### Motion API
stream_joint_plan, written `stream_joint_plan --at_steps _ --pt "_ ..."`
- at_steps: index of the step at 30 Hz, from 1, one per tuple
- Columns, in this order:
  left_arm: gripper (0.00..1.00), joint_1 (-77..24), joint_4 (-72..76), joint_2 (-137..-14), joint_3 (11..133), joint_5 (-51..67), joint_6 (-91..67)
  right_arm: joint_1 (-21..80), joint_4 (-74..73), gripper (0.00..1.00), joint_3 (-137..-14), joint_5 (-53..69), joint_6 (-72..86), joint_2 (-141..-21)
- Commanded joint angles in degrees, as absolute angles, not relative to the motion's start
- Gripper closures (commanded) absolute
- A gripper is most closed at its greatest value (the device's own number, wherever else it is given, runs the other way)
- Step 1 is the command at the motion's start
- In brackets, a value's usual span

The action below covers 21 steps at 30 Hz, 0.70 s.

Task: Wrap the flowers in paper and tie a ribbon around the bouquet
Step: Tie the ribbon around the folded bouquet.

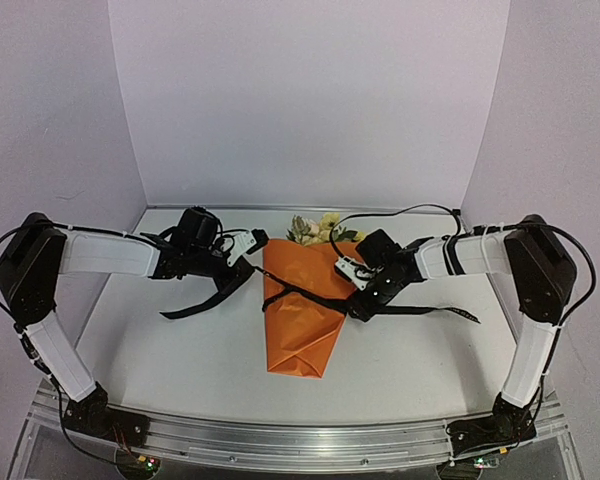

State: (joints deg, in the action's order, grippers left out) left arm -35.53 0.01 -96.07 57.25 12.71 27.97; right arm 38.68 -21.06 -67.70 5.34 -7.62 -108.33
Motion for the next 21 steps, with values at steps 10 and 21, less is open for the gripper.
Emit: stream_joint_plan --at_steps 10,21 --pt "1.00 -33.6 3.8 -92.8 53.7 9.2 22.1 39.1 -26.4 0.98 -70.4 -2.4 -4.1 -108.4" --pt "1.00 -33.6 5.5 -92.4 52.4 9.0 18.7 39.1 -27.9 0.78 -68.8 -1.1 -2.1 -106.0"
